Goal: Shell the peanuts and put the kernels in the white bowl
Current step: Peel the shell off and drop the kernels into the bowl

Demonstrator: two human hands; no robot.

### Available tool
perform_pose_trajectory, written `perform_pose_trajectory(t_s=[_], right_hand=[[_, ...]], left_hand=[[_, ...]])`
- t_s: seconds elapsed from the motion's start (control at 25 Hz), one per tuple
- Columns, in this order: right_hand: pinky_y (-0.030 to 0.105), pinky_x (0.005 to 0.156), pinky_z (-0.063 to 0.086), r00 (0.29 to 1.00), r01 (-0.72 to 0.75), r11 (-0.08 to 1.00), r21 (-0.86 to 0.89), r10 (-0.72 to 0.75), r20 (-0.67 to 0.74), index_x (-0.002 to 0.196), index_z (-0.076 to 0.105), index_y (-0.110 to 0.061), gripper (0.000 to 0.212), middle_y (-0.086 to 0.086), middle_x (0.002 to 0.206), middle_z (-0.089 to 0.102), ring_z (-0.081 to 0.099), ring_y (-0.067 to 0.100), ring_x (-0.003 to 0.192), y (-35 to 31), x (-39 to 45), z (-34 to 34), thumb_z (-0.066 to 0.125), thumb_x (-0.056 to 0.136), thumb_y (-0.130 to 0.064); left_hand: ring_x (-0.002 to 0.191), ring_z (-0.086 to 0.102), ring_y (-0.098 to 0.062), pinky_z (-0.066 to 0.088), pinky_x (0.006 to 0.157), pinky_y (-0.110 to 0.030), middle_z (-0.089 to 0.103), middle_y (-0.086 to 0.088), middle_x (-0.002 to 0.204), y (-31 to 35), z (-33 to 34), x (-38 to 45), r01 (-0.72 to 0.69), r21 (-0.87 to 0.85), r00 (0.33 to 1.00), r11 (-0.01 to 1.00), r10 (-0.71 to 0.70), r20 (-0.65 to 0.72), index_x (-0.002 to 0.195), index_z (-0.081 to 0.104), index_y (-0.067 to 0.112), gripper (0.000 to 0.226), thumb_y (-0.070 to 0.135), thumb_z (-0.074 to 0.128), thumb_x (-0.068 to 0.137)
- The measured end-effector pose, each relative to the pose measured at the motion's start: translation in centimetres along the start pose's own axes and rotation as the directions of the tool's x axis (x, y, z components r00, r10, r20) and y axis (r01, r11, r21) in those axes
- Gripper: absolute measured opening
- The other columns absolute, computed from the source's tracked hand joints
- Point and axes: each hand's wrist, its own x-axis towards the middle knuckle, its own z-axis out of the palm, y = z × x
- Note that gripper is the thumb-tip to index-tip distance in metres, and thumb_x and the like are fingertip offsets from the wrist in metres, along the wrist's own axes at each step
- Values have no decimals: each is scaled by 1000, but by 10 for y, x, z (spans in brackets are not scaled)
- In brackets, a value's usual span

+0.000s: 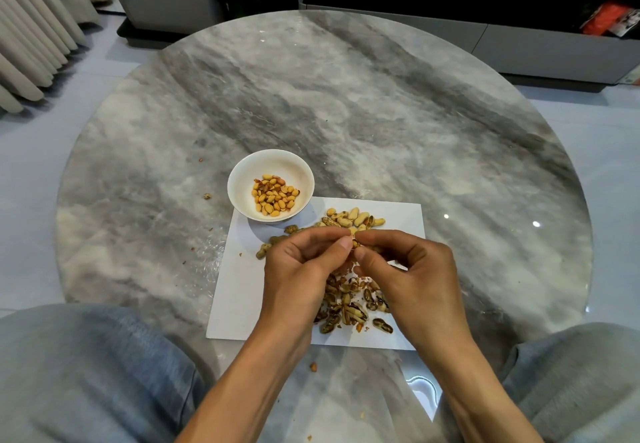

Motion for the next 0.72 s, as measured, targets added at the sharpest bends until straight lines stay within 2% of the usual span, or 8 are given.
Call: perform_pose_trajectory(t_s=[0.12,0.2,0.36,0.52,0.72], right_hand=[[11,64,51,999,50,998,-40,-49,19,89,78,-29,29,-17,78,75,70,2,73,0,-2,3,73,86,-1],[16,68,54,988,151,979,-137,-152,5,91,78,-33,32,-19,81,75,70,4,78,1,-4,5,73,86,-2],[34,69,57,897,399,837,-375,-441,-32,97,79,-19,16,-10,86,74,68,9,79,13,-3,10,71,86,-10],[36,70,57,892,397,843,-362,-448,-65,98,78,-17,17,-9,87,73,68,11,81,17,-3,9,71,87,-8],[34,71,56,896,408,838,-362,-443,-17,101,77,-19,19,-10,88,73,68,11,82,18,-1,8,69,88,-9]], left_hand=[[90,72,-23,56,77,-27,76,-13,94,-3,0,2,110,-112,994,988,-108,26,91,78,9,15,0,66,89],[92,72,-23,57,77,-24,75,-16,97,-4,0,2,162,-176,986,971,-153,67,95,76,3,15,-1,64,88],[93,73,-19,57,75,-20,76,-16,101,-3,0,2,179,-257,982,950,-156,107,103,74,1,30,5,69,73],[82,73,-17,58,71,-20,75,-16,96,-1,-2,4,218,-299,976,929,-197,96,101,75,-1,22,-5,62,83],[89,74,-17,59,74,-20,75,-17,101,0,-2,3,240,-302,970,923,-212,122,104,73,-2,25,-3,65,80]])
